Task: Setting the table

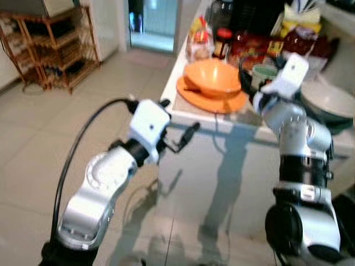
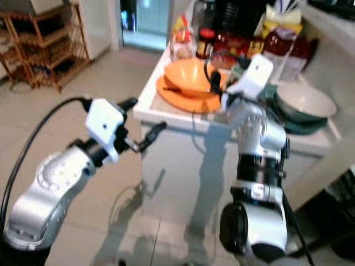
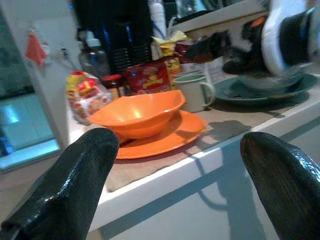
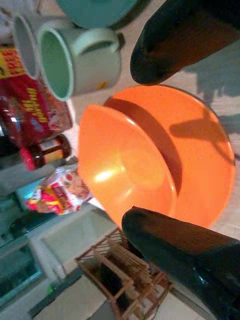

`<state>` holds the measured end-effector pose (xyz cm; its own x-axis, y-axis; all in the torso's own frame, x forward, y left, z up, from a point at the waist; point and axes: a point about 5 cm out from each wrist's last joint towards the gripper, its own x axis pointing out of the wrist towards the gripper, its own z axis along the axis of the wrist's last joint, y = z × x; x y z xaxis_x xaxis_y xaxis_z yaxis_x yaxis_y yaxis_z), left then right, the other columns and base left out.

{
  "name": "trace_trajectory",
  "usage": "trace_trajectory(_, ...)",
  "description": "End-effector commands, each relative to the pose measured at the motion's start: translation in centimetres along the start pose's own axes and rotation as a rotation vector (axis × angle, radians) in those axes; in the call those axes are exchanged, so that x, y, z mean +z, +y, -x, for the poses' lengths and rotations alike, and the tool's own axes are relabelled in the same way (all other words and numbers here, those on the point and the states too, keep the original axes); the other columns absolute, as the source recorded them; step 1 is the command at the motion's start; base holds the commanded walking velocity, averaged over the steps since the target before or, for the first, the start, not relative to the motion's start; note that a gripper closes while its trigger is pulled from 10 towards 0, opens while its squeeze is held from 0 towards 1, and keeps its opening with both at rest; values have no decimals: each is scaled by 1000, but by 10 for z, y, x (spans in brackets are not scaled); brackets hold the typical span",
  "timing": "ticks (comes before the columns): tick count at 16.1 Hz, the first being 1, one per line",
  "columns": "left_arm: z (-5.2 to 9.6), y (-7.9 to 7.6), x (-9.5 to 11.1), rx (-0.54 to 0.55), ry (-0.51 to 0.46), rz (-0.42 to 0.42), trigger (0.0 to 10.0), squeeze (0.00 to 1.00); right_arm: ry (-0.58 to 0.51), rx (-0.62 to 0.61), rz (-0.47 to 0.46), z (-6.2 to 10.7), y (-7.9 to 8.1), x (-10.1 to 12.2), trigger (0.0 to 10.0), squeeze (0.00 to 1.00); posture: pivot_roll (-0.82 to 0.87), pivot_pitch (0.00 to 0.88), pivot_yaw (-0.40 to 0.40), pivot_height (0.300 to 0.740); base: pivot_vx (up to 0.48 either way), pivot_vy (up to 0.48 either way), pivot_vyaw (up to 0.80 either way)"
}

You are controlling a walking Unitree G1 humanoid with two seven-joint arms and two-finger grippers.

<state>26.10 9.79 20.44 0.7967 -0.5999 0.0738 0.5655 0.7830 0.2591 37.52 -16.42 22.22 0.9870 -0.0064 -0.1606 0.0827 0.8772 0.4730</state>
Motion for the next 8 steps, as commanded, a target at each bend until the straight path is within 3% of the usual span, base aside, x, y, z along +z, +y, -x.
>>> trace_trajectory(1,-1,2,2,23,0,-12,10000,0,-32,-17,3,0,-5,8,10000,0,90,0,-99,740,0,0,0)
trace_trajectory(4,-6,15,2,145,4,-22,10000,0,-37,-55,21,-3,-14,3,10000,0,89,0,-98,740,0,0,0)
trace_trajectory(6,-5,18,4,185,-9,-28,10000,0,-61,-12,58,2,-9,5,10000,0,89,0,-99,740,0,0,0)
trace_trajectory(8,-4,24,1,284,-2,-43,10000,0,-264,55,246,19,0,14,10000,0,92,0,-100,740,0,0,0)
